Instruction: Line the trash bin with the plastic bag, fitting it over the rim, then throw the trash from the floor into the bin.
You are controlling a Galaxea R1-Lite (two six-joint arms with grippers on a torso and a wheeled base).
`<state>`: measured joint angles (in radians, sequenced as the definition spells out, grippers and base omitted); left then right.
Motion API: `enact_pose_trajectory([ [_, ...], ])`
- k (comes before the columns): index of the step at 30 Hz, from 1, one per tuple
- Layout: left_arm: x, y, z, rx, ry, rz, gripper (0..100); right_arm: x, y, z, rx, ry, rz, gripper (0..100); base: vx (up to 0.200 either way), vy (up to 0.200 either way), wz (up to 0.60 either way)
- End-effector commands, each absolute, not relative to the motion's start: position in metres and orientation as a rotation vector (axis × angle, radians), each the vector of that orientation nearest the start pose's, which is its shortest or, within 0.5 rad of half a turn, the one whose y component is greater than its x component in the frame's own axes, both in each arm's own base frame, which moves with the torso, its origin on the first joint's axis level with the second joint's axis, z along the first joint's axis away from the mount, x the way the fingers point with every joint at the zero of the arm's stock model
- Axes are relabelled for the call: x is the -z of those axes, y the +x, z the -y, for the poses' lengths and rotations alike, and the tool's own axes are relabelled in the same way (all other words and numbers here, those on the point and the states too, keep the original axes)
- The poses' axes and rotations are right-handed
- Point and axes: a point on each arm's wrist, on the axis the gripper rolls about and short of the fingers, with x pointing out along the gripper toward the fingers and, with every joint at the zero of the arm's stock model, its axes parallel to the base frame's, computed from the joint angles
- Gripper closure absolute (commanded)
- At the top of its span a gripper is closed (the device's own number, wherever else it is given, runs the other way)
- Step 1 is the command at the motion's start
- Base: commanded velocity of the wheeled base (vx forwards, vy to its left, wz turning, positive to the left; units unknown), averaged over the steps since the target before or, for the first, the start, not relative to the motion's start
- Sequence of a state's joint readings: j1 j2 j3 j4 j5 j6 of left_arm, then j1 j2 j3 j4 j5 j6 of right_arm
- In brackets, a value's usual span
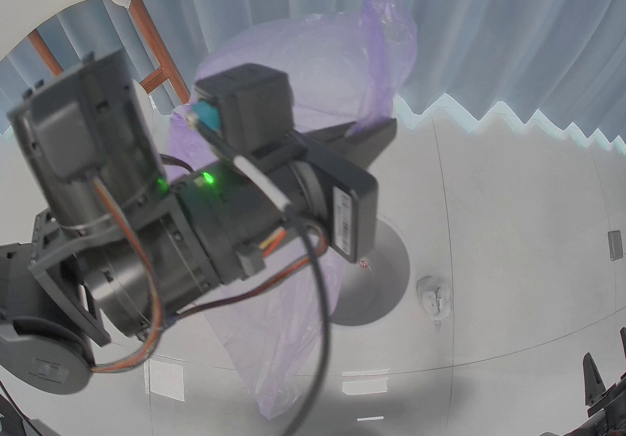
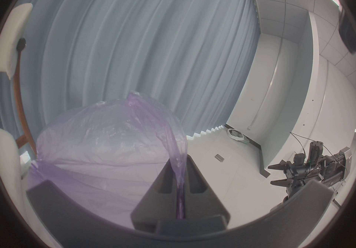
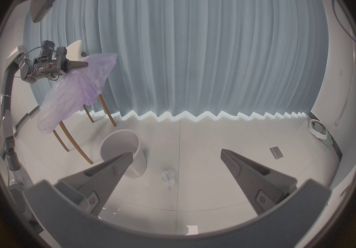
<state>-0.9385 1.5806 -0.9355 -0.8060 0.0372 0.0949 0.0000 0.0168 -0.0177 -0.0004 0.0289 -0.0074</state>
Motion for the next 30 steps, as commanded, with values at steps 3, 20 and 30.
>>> enact_pose_trajectory([
  [3,-0.258,0.171,0.257,0.937,0.013,0.146,100,-0.076,-0.023,-0.001,-0.029,-0.008,0.002,0,0.0,0.0,0.0],
  [20,-0.253,0.166,0.259,0.908,-0.028,0.099,100,-0.076,-0.023,-0.001,-0.029,-0.008,0.002,0,0.0,0.0,0.0],
  [30,-0.254,0.16,0.251,0.881,-0.043,0.089,100,-0.075,-0.023,-0.001,-0.029,-0.008,0.0,0,0.0,0.0,0.0],
])
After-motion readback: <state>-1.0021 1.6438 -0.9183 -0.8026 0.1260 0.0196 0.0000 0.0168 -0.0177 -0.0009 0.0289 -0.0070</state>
